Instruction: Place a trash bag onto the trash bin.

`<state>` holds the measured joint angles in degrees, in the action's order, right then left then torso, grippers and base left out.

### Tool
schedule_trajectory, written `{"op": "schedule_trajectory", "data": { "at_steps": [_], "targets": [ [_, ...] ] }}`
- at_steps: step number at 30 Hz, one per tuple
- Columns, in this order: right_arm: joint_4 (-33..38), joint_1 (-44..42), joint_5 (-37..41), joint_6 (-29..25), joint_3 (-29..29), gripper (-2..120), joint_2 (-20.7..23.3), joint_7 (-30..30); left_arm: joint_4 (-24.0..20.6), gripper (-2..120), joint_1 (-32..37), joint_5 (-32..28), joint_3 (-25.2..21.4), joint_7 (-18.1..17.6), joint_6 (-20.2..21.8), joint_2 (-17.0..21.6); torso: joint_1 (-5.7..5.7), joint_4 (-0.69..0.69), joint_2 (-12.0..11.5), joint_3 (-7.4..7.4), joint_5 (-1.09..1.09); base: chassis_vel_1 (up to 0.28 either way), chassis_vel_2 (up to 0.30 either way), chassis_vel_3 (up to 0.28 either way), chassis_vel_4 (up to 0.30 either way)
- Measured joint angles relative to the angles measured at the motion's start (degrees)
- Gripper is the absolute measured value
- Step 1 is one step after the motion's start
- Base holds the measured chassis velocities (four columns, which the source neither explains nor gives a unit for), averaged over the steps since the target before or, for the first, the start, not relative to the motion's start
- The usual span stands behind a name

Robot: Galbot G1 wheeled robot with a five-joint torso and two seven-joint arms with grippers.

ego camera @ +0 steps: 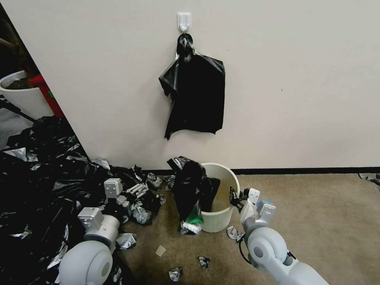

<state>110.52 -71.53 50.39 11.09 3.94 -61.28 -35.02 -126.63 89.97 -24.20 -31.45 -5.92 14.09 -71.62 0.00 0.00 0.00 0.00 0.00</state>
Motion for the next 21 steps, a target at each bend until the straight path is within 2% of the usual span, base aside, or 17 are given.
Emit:
{"op": "schedule_trajectory", "data": {
  "at_steps": [2,3,5,6,9,13,17,21],
  "targets": [
    [2.57,0.03,-0.33,4.72,1.69,56,1.66,1.79,0.72,100,-0.47,0.0,-0.11,-0.12,0.02,0.14,0.0,0.0,0.0,0.0,0.0,0.0,0.0,0.0,0.0],
    [2.57,0.03,-0.33,4.72,1.69,56,1.66,1.79,0.72,100,-0.47,0.0,-0.11,-0.12,0.02,0.14,0.0,0.0,0.0,0.0,0.0,0.0,0.0,0.0,0.0],
    [4.91,0.24,-2.73,6.13,3.35,67,2.81,5.14,1.34,100,-0.69,0.0,-0.15,-0.21,0.02,0.15,0.0,0.0,0.0,0.0,-0.01,0.0,0.0,0.0,0.0],
    [4.91,0.24,-2.73,6.13,3.35,67,2.81,5.14,1.34,100,-0.69,0.0,-0.15,-0.21,0.02,0.15,0.0,0.0,0.0,0.0,-0.01,0.0,0.0,0.0,0.0],
    [7.6,0.44,-5.42,4.83,4.51,81,3.26,10.13,2.23,100,-1.04,0.02,0.11,-0.27,0.02,-0.14,0.0,0.0,0.0,0.0,-0.01,0.0,0.0,0.0,0.0],
    [9.47,0.46,-2.04,4.14,3.39,94,2.69,11.09,3.69,100,-2.27,-0.18,0.86,-0.35,-0.41,-0.19,0.0,0.0,0.0,0.0,-0.01,0.0,0.0,0.0,0.0],
    [10.25,0.62,3.22,4.62,1.96,100,0.76,10.67,6.27,100,-4.88,-3.25,2.2,-0.16,-1.82,0.47,0.0,0.0,0.0,0.0,-0.01,0.0,0.0,0.0,0.0],
    [8.89,1.88,3.61,7.61,0.68,100,-1.74,8.95,8.78,100,-7.79,-5.95,3.6,0.07,-2.29,1.24,0.0,-0.01,0.0,0.0,-0.01,0.0,0.0,0.0,0.0]
  ]
}}
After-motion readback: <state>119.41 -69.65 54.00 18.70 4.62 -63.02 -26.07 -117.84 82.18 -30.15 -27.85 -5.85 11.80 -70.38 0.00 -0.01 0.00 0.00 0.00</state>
